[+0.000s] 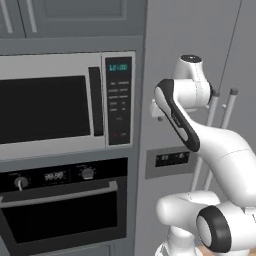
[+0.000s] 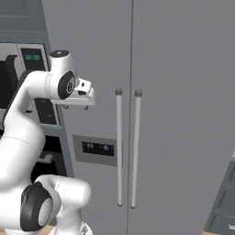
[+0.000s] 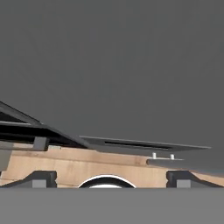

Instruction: Take the baked cake out of the oven and place it on the plate for cooling. Then close the oven door.

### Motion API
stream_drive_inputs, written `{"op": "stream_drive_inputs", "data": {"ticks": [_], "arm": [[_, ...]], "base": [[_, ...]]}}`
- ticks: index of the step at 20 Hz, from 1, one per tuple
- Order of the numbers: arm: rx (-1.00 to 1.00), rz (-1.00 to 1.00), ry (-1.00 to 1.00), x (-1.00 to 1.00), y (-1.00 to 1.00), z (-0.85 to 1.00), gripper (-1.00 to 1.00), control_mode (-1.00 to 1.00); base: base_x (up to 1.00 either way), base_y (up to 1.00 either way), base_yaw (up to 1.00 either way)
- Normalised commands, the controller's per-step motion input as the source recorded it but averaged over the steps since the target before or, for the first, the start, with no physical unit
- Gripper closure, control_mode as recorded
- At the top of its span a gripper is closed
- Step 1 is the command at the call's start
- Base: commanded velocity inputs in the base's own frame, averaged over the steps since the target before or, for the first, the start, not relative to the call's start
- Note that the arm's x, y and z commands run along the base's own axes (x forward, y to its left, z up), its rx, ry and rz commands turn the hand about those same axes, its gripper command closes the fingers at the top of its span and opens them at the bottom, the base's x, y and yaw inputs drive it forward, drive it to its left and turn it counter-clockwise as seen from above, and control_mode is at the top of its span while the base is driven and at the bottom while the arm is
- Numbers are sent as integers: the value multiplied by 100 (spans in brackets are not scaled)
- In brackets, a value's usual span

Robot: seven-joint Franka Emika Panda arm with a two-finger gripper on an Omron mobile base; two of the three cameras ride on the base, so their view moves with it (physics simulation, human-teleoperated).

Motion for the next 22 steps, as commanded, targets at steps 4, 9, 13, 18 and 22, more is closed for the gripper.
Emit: {"op": "stream_drive_inputs", "data": {"ticks": [4,9,13,18,22], "arm": [[0,0,0,0,0,0,-100,100],[0,0,0,0,0,0,-100,100],[0,0,0,0,0,0,-100,100],[0,0,0,0,0,0,-100,100],[0,0,0,0,0,0,-100,100]], "base": [[46,-8,3],[30,-36,1],[2,-49,0],[-1,-40,0],[-10,-31,0]]}}
